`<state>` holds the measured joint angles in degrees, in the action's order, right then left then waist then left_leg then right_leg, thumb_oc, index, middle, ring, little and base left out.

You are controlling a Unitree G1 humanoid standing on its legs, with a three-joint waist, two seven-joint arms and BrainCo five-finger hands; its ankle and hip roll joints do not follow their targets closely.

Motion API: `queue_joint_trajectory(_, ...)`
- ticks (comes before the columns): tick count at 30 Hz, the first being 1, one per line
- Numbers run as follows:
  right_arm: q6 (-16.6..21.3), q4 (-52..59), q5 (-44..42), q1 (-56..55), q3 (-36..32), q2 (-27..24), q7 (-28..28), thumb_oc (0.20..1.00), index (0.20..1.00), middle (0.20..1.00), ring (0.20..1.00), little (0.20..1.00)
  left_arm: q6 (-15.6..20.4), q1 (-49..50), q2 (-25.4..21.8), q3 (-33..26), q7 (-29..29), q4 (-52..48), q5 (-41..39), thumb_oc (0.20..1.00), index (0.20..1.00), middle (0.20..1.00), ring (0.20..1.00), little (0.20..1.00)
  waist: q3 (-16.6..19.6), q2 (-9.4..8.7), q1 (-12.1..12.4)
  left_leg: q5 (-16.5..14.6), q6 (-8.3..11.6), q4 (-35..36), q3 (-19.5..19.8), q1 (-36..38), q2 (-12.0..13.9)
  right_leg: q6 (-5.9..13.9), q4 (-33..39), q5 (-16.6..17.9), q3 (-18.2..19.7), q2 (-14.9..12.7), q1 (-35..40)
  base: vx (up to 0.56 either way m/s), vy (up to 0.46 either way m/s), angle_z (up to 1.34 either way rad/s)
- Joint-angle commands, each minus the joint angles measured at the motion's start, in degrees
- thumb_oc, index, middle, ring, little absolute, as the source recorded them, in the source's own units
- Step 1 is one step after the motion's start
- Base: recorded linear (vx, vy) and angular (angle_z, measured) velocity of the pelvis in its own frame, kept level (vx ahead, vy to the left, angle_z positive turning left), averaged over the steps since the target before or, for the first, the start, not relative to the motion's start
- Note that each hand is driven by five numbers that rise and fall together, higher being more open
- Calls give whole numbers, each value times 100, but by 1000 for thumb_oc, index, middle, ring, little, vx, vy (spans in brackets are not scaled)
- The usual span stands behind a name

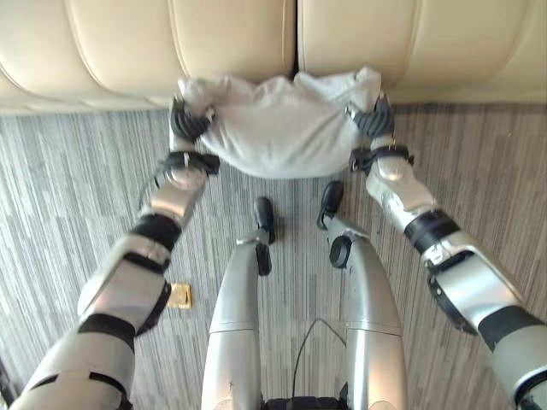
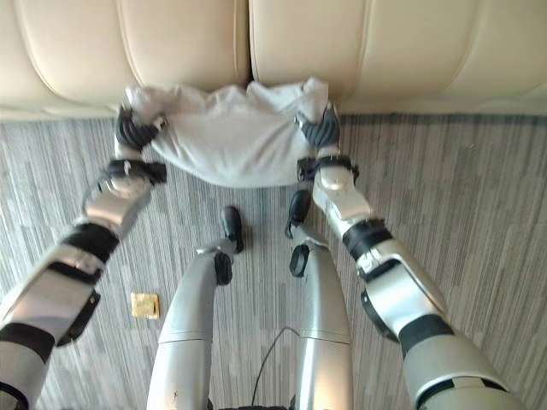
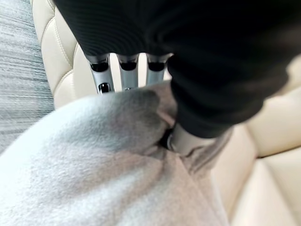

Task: Pick up all the scattered cushions and arrange them neatly on the sofa.

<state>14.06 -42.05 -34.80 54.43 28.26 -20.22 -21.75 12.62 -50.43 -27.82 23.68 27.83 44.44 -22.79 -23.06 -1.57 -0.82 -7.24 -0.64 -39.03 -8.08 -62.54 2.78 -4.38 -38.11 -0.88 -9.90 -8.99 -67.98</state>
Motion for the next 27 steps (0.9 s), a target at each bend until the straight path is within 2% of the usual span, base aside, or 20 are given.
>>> queue_joint_trajectory(1, 549, 986, 406, 67, 24, 599, 385, 200, 200, 200, 200, 200, 718, 121, 372, -203, 122, -832, 334, 200, 200, 200, 200, 200, 225, 158, -80, 29, 273, 815, 299, 684, 15, 847, -214, -933, 546, 144, 872, -22, -36, -8)
queue_joint_trajectory(3, 491, 1519, 717, -411, -14, 545, 435, 200, 200, 200, 200, 200, 782, 658, 603, -292, 107, -1431, 416, 200, 200, 200, 200, 200, 224, 136, -99, 94, 287, 1155, 301, 1196, -4, 871, 186, -825, 494, 183, 1395, -5, -34, -7)
queue_joint_trajectory(4, 491, 1519, 717, -411, -14, 545, 435, 200, 200, 200, 200, 200, 782, 658, 603, -292, 107, -1431, 416, 200, 200, 200, 200, 200, 224, 136, -99, 94, 287, 1155, 301, 1196, -4, 871, 186, -825, 494, 183, 1395, 24, -30, -4)
queue_joint_trajectory(5, 486, 1979, 940, -914, -63, 503, 515, 200, 200, 200, 200, 200, 803, 1186, 733, -371, 41, -1947, 519, 200, 200, 200, 200, 200, 239, 122, -105, 179, 302, 1504, 303, 1701, -14, 891, 547, -720, 447, 211, 1883, 30, -51, -5)
queue_joint_trajectory(6, 393, 2811, 1311, -1868, -128, 337, 765, 200, 200, 200, 200, 200, 784, 2107, 812, -324, -267, -2750, 629, 200, 200, 200, 200, 200, 295, 102, -138, 446, 298, 2014, 270, 2497, -43, 901, 1215, -409, 333, 226, 2702, 29, -50, -6)
queue_joint_trajectory(7, 388, 2821, 1314, -1882, -127, 336, 764, 200, 200, 200, 200, 200, 780, 2120, 813, -323, -266, -2759, 631, 200, 200, 200, 200, 200, 283, 104, -138, 451, 299, 2030, 272, 2528, -42, 901, 1231, -404, 329, 228, 2734, 47, -43, -4)
queue_joint_trajectory(9, 348, 3332, 1489, -2512, -166, 207, 946, 200, 200, 200, 200, 200, 759, 2682, 758, -321, -518, -3165, 692, 200, 200, 200, 200, 200, 369, 106, -156, 497, 320, 2355, 256, 3097, -57, 936, 1598, -343, 293, 262, 3310, 137, -21, -5)
queue_joint_trajectory(10, 351, 3814, 1570, -3100, -241, 71, 1173, 200, 200, 200, 200, 200, 767, 3257, 730, -310, -784, -3508, 681, 200, 200, 200, 200, 200, 476, 96, -182, 546, 349, 2603, 215, 3609, -100, 967, 1941, -278, 275, 298, 3870, 226, -27, -11)
queue_joint_trajectory(12, 342, 4279, 1630, -3696, -388, -163, 1415, 200, 200, 200, 200, 200, 773, 3784, 598, -333, -1012, -3855, 716, 200, 200, 200, 200, 200, 635, 77, -222, 613, 382, 2835, 194, 4099, -98, 1005, 2300, -220, 242, 343, 4431, 192, -23, -12)
queue_joint_trajectory(14, 341, 4508, 1671, -3945, -463, -287, 1502, 200, 200, 200, 200, 200, 767, 4000, 529, -365, -1080, -4015, 722, 200, 200, 200, 200, 200, 721, 67, -240, 660, 401, 2956, 180, 4308, -83, 1018, 2471, -182, 211, 353, 4662, 154, -19, -8)
queue_joint_trajectory(15, 377, 4853, 1788, -4396, -636, -541, 1655, 200, 200, 200, 200, 200, 806, 4420, 348, -477, -1207, -4296, 799, 200, 200, 200, 200, 200, 921, 52, -288, 641, 429, 3139, 150, 4719, -56, 1059, 2703, -189, 211, 389, 5090, 191, -19, -5)
queue_joint_trajectory(17, 365, 4876, 1788, -4421, -640, -545, 1657, 200, 200, 200, 200, 200, 797, 4441, 345, -476, -1209, -4314, 799, 200, 200, 200, 200, 200, 921, 53, -287, 675, 428, 3181, 151, 4748, -57, 1058, 2750, -154, 207, 392, 5122, 125, -3, -2)
queue_joint_trajectory(18, 391, 5097, 1822, -4784, -807, -673, 1731, 200, 200, 200, 200, 200, 830, 4718, 231, -568, -1300, -4520, 813, 200, 200, 200, 200, 200, 1117, 28, -327, 662, 453, 3309, 98, 5047, -58, 1092, 2985, -135, 196, 416, 5470, 188, 9, -4)
queue_joint_trajectory(22, 373, 5379, 1756, -5164, -968, -722, 1818, 200, 200, 200, 200, 200, 835, 5064, 96, -719, -1327, -4816, 835, 200, 200, 200, 200, 200, 1341, 12, -341, 591, 450, 3425, 14, 5484, -80, 1126, 3220, -117, 220, 431, 5931, 177, 33, -9)
queue_joint_trajectory(23, 363, 5477, 1754, -5198, -970, -708, 1801, 200, 200, 200, 200, 200, 828, 5201, 35, -803, -1295, -4959, 901, 200, 200, 200, 200, 200, 1466, 0, -338, 498, 419, 3444, -43, 5683, -122, 1155, 3301, -120, 282, 441, 6123, 147, 78, -14)
queue_joint_trajectory(27, 312, 5565, 1712, -5017, -870, -659, 1741, 200, 200, 200, 200, 200, 820, 5304, 26, -910, -1234, -5132, 823, 200, 200, 200, 200, 200, 1603, -33, -257, 306, 314, 3445, -141, 6010, -205, 1232, 3306, -115, 445, 415, 6421, 145, 118, -19)
